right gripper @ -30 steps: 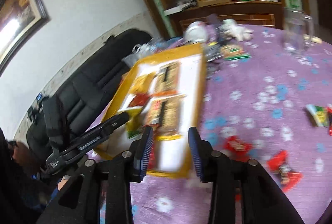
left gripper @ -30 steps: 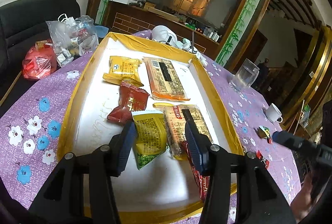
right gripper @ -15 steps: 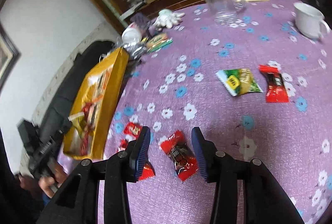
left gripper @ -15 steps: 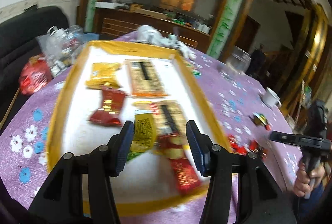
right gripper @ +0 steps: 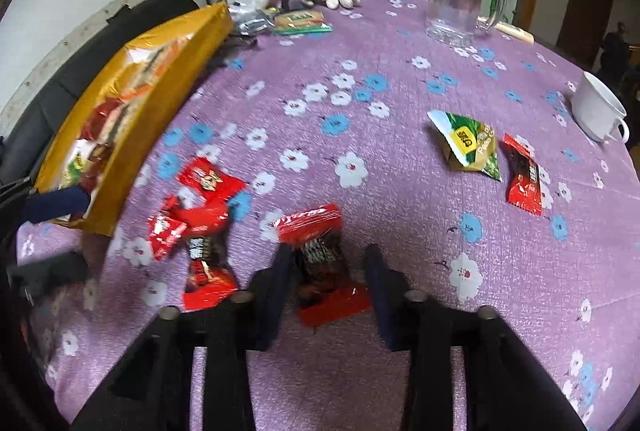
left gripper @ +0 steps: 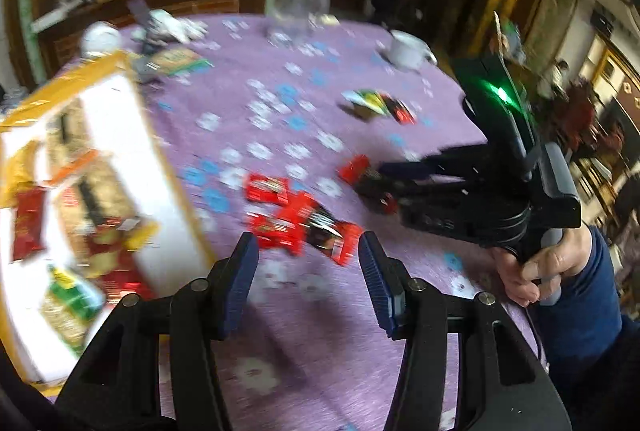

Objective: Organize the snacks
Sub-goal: 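Grasp a red candy with the left tool while the right tool grasps another red candy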

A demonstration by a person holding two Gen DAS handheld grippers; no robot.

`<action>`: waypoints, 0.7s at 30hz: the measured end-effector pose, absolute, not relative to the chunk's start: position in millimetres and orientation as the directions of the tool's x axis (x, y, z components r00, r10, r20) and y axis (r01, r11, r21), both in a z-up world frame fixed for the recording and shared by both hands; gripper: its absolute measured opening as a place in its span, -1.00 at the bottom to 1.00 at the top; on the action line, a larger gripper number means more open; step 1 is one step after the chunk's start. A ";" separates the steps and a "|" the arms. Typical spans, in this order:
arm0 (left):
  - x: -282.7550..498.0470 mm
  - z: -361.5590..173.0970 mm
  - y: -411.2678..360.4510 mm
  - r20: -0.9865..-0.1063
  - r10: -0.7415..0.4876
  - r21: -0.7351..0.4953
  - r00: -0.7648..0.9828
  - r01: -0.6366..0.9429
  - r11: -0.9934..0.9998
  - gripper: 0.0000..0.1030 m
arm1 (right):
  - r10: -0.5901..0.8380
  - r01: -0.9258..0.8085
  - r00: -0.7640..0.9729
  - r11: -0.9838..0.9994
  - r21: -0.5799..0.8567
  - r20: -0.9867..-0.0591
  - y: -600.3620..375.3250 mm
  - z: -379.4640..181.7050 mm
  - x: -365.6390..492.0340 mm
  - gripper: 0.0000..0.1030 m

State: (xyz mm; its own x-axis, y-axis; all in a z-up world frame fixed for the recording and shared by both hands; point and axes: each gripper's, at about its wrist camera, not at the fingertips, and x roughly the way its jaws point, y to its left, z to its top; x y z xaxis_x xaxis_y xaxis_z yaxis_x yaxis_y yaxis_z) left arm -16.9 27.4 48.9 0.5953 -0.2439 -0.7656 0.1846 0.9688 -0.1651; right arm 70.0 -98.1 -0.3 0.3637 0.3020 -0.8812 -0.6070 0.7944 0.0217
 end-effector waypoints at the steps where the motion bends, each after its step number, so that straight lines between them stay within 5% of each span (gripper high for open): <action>1: -18.0 45.2 23.5 -0.772 -0.244 -0.163 0.586 0.189 0.968 -0.03 | 0.293 -0.606 0.369 0.796 0.011 -0.882 -97.9 -1.2 69.7 -0.47; 4: -9.7 33.0 14.8 -0.811 -0.183 -0.115 0.555 0.156 0.981 -0.19 | 0.269 -0.571 0.394 0.821 -0.005 -0.879 -102.0 0.3 73.8 -0.47; 11: 15.0 19.3 -5.9 -0.848 -0.086 -0.013 0.524 0.141 0.990 -0.19 | 0.280 -0.507 0.381 0.860 0.053 -0.881 -115.9 2.9 83.8 -0.47; 17: 29.0 23.0 -10.6 -0.812 -0.274 -0.181 0.516 0.224 0.958 -0.19 | 0.289 -0.458 0.396 0.885 0.085 -0.871 -127.6 10.1 88.1 -0.47; 21: 22.8 22.6 -6.1 -0.814 -0.277 -0.187 0.510 0.222 0.957 -0.19 | 0.290 -0.423 0.399 0.900 0.107 -0.870 -135.5 11.5 92.9 -0.47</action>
State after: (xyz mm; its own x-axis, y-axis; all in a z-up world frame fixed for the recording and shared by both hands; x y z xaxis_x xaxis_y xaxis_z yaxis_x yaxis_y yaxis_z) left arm 22.8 -6.1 22.6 0.5102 -0.2772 -0.8142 0.2217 0.9570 -0.1869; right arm 92.9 -135.5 11.5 0.3990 0.2905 -0.8697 -0.4227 0.9000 0.1067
